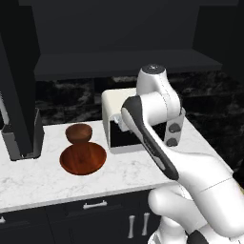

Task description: Pick up the bowls on the counter and stack them on top of one another in the open cabinet. Place the smaller bowl on top of the larger bowl.

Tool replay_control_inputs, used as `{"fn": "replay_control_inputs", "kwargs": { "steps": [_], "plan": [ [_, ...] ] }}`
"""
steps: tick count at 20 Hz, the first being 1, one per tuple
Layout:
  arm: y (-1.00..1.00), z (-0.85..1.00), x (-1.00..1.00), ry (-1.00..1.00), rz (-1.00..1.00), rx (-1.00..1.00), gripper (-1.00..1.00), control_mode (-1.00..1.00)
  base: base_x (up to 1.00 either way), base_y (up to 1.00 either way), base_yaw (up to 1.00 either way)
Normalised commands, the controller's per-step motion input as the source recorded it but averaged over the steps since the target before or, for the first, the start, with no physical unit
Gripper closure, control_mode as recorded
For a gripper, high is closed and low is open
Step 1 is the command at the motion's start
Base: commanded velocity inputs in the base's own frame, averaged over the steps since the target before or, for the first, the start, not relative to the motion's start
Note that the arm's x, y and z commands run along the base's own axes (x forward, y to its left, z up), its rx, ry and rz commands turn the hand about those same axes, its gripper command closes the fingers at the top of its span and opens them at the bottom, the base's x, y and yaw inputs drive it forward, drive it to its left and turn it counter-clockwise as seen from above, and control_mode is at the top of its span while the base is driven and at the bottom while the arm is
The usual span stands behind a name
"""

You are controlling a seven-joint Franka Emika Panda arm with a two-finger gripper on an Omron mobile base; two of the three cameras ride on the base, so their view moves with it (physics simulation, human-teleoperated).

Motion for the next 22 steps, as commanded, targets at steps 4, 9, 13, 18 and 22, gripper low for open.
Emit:
{"fn": "replay_control_inputs", "kwargs": {
  "steps": [4,9,13,18,22],
  "plan": [
    [0.86,-0.18,0.00,-0.02,0.01,-0.01,-1.00,-1.00,0.00,0.00,0.00],
    [0.76,-0.16,0.22,0.00,0.02,-0.06,-1.00,-1.00,0.00,0.00,0.00],
    [0.57,-0.14,0.33,0.01,0.04,-0.08,-1.00,-1.00,0.00,0.00,0.00],
    [0.47,-0.26,0.23,0.00,0.07,0.00,-1.00,-1.00,0.00,0.00,0.00],
    [0.13,-0.29,0.03,-0.04,0.05,0.02,-1.00,-1.00,0.00,0.00,0.00]
  ]
}}
